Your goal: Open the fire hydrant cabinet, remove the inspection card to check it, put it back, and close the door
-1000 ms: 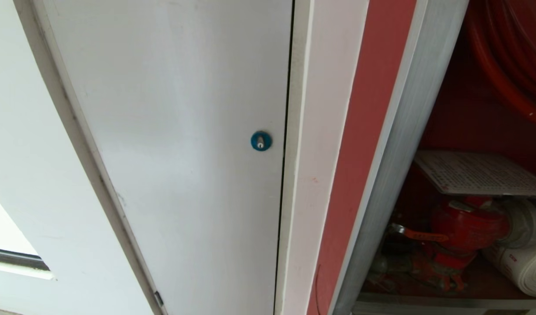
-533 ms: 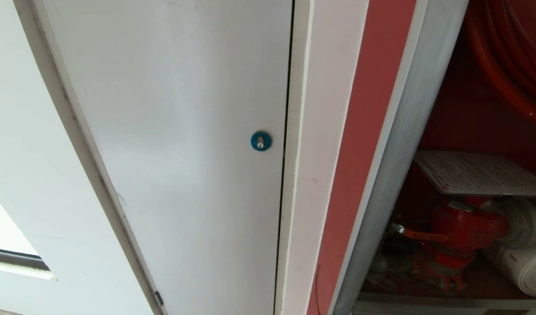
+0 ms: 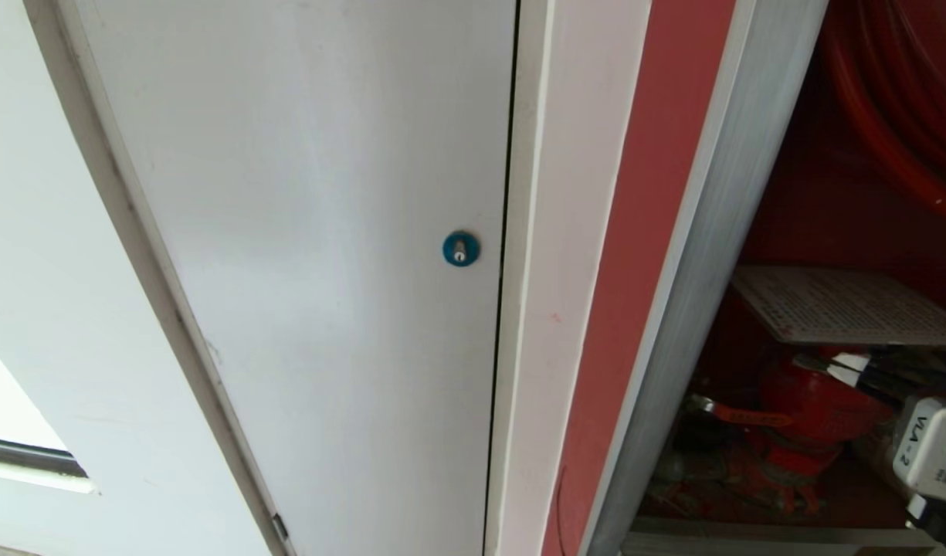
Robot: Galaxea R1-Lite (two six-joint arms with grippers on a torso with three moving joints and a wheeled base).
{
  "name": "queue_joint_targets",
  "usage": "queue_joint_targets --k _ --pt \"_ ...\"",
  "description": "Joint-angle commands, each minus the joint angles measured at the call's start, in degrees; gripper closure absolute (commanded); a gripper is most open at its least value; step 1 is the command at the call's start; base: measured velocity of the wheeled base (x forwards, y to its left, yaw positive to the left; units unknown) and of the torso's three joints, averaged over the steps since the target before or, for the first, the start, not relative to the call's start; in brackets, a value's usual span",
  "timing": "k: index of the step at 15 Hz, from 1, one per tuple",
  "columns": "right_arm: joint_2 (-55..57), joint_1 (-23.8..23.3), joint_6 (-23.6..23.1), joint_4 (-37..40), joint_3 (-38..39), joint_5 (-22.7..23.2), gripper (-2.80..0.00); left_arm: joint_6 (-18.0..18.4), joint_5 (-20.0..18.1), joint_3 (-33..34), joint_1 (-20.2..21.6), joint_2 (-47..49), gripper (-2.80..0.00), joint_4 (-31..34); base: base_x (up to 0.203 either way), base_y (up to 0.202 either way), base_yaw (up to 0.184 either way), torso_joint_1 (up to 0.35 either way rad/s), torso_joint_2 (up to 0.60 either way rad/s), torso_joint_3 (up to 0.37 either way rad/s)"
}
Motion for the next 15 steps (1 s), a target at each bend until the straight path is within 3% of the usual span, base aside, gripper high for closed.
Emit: queue_joint_targets --k 1,5,6,15 --pt "2.49 1.22 -0.4 -0.17 0.03 -1.56 0.0 0.02 0.0 0.79 0.0 0.01 0.0 -0.03 0.0 0.0 0.0 0.0 0.0 0.0" --pt "2.68 1.22 -1.17 -0.17 -0.21 -3.92 0.0 0.02 0.0 0.79 0.05 0.01 0.0 -0.03 0.0 0.0 0.0 0.0 0.0 0.0" --pt "2.84 1.22 -1.17 -0.17 -0.21 -3.93 -2.8 0.02 -0.01 0.79 0.02 0.01 0.0 -0.03 0.0 0.0 0.0 0.0 0.0 0.0" --pt "10.42 1.06 -1.59 -8.67 -0.83 -9.22 -2.8 0.02 0.0 0.79 0.0 0.01 0.0 -0.03 0.0 0.0 0.0 0.0 0.0 0.0"
